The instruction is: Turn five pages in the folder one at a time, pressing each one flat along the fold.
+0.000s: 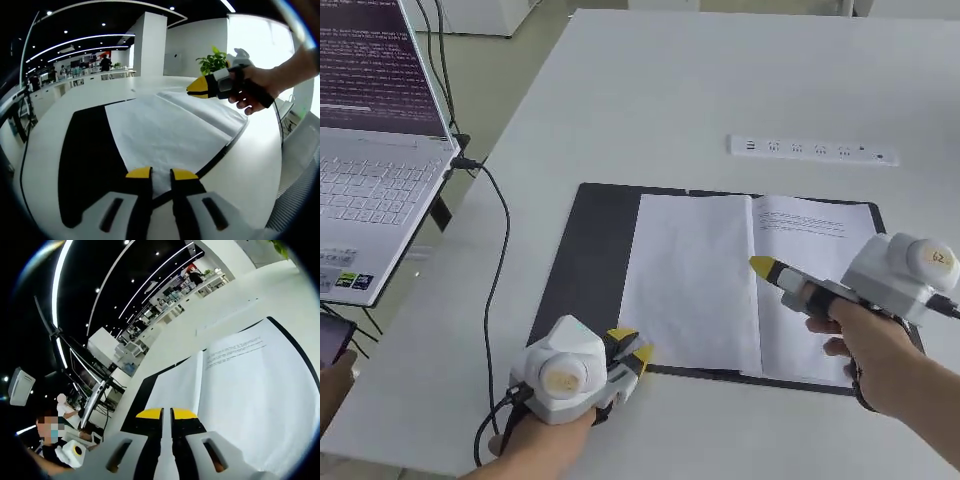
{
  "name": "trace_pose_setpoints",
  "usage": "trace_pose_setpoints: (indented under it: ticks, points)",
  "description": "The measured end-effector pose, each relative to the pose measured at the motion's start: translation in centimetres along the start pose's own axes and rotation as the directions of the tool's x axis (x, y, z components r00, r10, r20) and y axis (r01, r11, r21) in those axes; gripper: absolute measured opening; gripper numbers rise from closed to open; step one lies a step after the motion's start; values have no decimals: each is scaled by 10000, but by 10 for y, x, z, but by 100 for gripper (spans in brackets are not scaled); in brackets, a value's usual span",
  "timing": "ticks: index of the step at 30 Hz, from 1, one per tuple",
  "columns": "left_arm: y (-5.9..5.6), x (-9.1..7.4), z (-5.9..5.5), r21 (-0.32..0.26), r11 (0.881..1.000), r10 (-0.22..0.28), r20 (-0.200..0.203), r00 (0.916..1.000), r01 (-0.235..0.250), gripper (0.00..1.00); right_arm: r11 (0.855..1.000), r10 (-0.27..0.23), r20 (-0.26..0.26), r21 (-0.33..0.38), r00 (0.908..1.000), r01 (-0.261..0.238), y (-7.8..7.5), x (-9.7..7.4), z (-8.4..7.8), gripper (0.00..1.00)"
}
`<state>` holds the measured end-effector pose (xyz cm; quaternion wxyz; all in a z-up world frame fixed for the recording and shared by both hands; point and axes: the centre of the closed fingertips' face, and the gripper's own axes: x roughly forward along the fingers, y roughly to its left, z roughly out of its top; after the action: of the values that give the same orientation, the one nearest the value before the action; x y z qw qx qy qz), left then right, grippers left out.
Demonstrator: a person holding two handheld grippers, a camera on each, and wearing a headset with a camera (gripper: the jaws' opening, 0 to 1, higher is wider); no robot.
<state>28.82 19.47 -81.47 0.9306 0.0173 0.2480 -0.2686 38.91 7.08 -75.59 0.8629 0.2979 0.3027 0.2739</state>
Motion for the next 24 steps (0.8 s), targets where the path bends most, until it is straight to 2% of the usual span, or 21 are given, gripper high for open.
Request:
trace_pose_setpoints:
  ticks: [6, 11, 17, 19, 24]
  points:
    - [1, 1, 0, -19, 10000, 41, -46, 10000, -41, 12, 9981, -23, -273, 618, 9996, 40, -11, 22, 8, 1]
    - [2, 3, -1, 6, 10000, 53, -85, 9999, -53, 12, 9938, -80, -552, 1107, 9984, 141, -32, 43, 15, 0]
    - [3, 5, -3, 19, 10000, 35, -116, 9999, -35, 12, 9895, -181, -1228, 1398, 9923, 354, -47, 66, 19, 0]
    - [3, 5, -3, 26, 10000, 31, -121, 9999, -31, 11, 9905, -169, -1247, 1331, 9921, 336, -50, 74, 26, 0]
    - [3, 5, -3, -22, 10000, 20, -98, 9999, -21, 11, 9798, -356, -1022, 1922, 9941, 548, -67, 85, 41, 0]
